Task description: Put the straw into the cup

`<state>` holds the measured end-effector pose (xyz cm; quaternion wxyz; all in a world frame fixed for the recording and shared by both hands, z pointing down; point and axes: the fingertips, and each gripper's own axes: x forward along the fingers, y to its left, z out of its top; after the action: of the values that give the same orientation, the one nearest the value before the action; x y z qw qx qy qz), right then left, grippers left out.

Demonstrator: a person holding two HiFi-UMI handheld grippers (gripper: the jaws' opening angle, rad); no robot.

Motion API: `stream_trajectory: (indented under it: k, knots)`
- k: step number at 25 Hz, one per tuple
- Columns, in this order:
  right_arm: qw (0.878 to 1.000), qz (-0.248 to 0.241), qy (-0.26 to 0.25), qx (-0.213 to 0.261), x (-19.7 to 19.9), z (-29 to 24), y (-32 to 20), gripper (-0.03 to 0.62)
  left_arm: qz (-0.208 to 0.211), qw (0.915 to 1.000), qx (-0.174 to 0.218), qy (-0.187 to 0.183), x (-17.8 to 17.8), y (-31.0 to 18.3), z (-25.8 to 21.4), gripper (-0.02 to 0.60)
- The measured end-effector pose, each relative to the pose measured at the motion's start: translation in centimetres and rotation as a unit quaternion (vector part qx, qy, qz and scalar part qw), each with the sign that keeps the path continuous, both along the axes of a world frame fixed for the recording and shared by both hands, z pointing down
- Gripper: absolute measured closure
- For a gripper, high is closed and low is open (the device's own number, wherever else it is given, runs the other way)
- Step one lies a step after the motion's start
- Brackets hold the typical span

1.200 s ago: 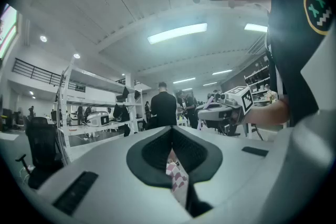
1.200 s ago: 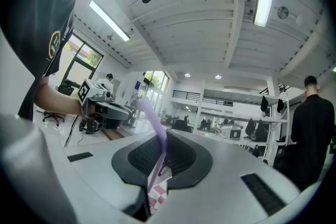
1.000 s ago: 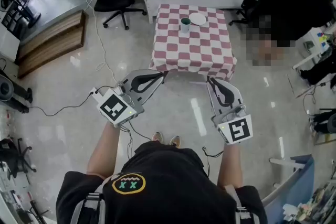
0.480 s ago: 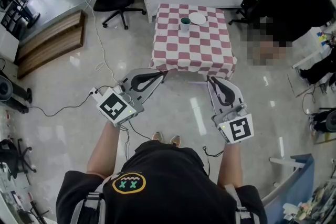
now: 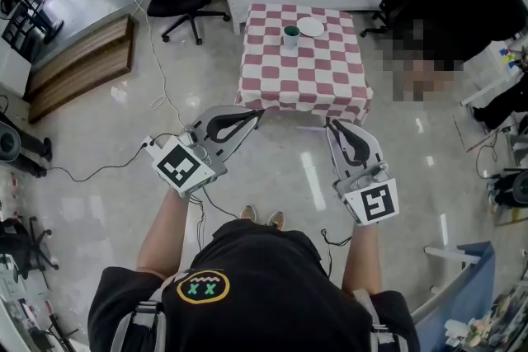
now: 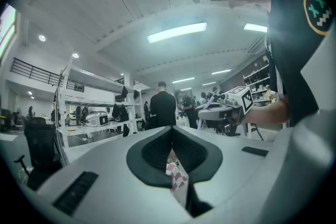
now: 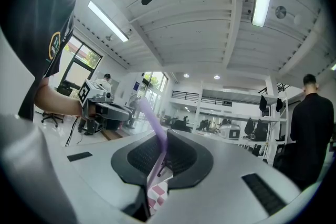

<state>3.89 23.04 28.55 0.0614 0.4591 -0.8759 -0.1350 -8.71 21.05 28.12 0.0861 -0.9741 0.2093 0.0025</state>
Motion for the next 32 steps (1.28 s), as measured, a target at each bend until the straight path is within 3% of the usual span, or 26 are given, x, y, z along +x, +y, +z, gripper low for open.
stream_trajectory:
  k: [21,32]
  knots:
    - [1.0,-0.028,-0.005,0.005,4.0,0.4,0.8,0.536,-0.027,0.9996,0.001,-0.011,4.4,1.4,0.5,0.563]
    - [1.0,-0.031,-0.001,0.004,5.7,1.3,-3.2,0.536,-0.029,0.9995,-0.002,-0.012,6.1,-2.5,1.2,0.563]
